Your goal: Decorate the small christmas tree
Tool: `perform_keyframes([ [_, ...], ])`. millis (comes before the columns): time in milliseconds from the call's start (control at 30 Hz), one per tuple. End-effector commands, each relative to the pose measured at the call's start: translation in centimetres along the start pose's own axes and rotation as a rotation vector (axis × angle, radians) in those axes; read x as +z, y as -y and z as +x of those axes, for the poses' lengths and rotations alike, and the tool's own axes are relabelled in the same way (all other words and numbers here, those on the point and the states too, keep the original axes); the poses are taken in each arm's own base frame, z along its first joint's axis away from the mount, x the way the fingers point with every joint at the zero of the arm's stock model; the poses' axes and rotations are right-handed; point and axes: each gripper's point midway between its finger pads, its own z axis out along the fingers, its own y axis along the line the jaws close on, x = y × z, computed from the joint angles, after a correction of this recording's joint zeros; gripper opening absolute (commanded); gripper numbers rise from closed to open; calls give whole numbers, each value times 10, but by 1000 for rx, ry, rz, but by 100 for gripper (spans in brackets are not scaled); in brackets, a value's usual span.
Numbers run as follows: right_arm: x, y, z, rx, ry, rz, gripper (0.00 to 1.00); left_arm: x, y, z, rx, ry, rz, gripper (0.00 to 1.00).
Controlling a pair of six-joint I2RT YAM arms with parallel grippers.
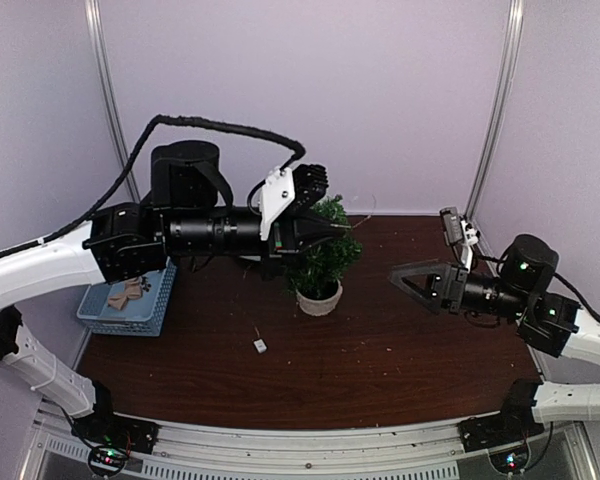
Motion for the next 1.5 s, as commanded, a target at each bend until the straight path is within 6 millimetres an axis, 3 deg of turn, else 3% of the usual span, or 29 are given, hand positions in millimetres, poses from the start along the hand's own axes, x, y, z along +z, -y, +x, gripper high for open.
perform_keyframes([
  [0,17,-12,-12,-87,67,-88,89,1,-2,-23,-111,116,27,0],
  [267,62,-24,-7,-130,72,-174,85,1,-10,-34,-168,186,19,0],
  [500,96,-33,-5,-160,73,-229,74,1,-13,-36,-191,207,16,0],
  [600,105,-31,-7,-153,87,-234,64,0,-15,-34,-198,208,12,0],
  [767,111,-30,-12,-158,104,-233,24,-5,-22,-33,-231,226,-6,0],
  [867,107,-24,-12,-160,101,-192,0,-13,-40,-28,-299,228,-57,0],
  [1033,76,-5,-23,-180,115,-8,0,-26,-77,3,-444,196,-187,0],
  [1233,29,44,-46,-206,108,326,0,-38,-123,50,-610,137,-335,0],
  [1467,7,87,-74,-172,108,526,0,-29,-158,81,-684,64,-382,0],
])
